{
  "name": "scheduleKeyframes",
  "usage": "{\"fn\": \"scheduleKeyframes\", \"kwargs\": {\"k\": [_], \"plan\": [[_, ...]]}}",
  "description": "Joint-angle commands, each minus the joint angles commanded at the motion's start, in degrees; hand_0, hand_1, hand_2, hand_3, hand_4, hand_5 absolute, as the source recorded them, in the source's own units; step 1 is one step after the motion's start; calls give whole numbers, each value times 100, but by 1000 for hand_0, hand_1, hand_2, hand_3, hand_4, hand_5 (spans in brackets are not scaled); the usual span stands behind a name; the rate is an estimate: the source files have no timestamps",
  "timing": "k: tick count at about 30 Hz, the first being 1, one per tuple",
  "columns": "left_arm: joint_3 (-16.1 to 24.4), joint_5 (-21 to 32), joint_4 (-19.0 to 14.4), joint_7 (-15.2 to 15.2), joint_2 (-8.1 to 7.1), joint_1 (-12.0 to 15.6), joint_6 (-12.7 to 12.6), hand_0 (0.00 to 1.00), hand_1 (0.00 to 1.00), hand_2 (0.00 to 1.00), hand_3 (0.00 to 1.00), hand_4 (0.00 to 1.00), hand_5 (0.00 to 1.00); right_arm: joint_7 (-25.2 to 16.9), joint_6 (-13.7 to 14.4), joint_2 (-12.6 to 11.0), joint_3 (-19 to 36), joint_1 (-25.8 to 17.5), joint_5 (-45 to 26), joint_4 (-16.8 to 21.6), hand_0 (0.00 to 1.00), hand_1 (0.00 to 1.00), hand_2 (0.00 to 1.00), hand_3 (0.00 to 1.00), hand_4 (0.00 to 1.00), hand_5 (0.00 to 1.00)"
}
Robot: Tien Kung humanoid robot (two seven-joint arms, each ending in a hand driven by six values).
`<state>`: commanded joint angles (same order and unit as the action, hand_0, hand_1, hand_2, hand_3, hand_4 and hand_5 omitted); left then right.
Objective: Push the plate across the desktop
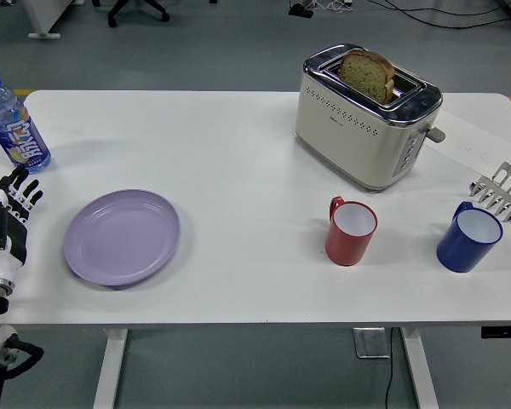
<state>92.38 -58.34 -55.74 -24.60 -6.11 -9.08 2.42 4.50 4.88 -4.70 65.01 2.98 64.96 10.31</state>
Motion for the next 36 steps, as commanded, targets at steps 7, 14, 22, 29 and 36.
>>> {"fn": "scheduleKeyframes", "kwargs": {"k": [7,14,22,29,36], "plan": [[-94,19,54,-31,115,5,-46,889,926,975,898,529,998,0,-3,-2,-5,7,2,0,608,545,634,627,132,365],[-138,27,103,-52,230,0,-73,889,926,975,899,531,998,-8,-6,-6,-25,18,-11,0,609,545,634,627,132,365],[-210,222,123,-99,345,-26,-175,892,926,975,900,529,998,-12,-8,-5,-36,28,-8,0,608,545,634,627,131,368],[-306,259,161,-102,426,-57,-205,893,923,972,898,523,998,-5,-10,2,-30,37,15,0,608,545,633,626,132,366],[-390,320,151,-119,438,-81,-276,892,920,972,896,520,998,-3,-12,12,-52,63,15,0,608,545,633,626,131,364]]}}
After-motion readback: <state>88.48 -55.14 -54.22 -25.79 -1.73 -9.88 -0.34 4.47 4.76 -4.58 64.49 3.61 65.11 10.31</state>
